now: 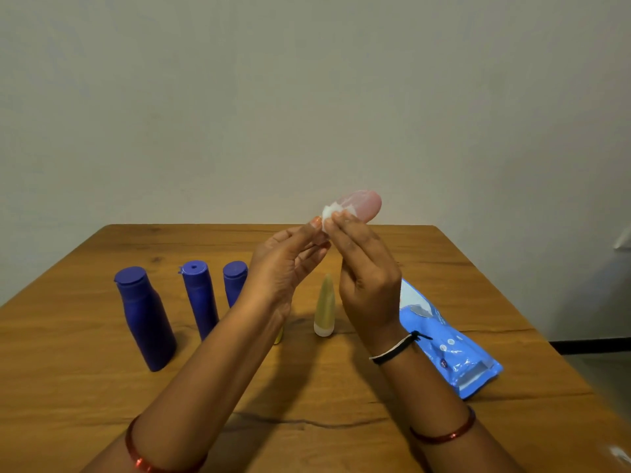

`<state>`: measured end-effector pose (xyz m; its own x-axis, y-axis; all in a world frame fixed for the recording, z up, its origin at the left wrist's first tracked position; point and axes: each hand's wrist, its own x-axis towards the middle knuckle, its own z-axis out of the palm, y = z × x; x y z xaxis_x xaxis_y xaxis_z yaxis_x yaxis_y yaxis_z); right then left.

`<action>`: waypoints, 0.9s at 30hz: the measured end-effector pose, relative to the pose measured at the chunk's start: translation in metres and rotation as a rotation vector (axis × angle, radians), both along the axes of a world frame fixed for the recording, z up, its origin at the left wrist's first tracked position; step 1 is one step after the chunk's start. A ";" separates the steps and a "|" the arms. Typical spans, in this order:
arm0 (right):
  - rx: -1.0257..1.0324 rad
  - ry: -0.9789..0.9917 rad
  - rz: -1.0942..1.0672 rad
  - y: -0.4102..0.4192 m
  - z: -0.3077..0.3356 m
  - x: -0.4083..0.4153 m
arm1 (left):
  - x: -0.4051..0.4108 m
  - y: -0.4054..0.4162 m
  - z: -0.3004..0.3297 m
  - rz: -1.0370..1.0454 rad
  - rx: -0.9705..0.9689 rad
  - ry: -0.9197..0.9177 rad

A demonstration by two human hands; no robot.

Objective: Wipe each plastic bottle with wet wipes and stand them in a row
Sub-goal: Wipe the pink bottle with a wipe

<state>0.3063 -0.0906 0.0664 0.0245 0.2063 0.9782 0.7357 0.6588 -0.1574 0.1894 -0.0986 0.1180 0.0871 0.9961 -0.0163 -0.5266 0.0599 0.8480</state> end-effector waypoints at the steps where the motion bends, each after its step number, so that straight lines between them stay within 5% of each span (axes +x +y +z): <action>1: 0.000 -0.018 0.005 0.000 0.000 -0.001 | -0.001 0.000 0.000 0.003 0.006 0.007; 12: -0.118 0.172 -0.117 0.012 0.008 0.031 | -0.006 -0.001 -0.001 0.060 0.051 0.178; 20: -0.075 -0.038 -0.017 -0.003 0.012 0.012 | -0.007 -0.005 0.002 0.065 0.193 0.272; 27: -0.170 0.170 -0.117 0.012 0.019 0.042 | -0.007 -0.009 0.003 0.111 0.249 0.442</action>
<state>0.3485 -0.0788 0.0855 0.2192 0.3530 0.9096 0.7586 0.5246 -0.3864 0.1821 -0.1075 0.1206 0.0188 0.9773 0.2113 -0.1064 -0.2081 0.9723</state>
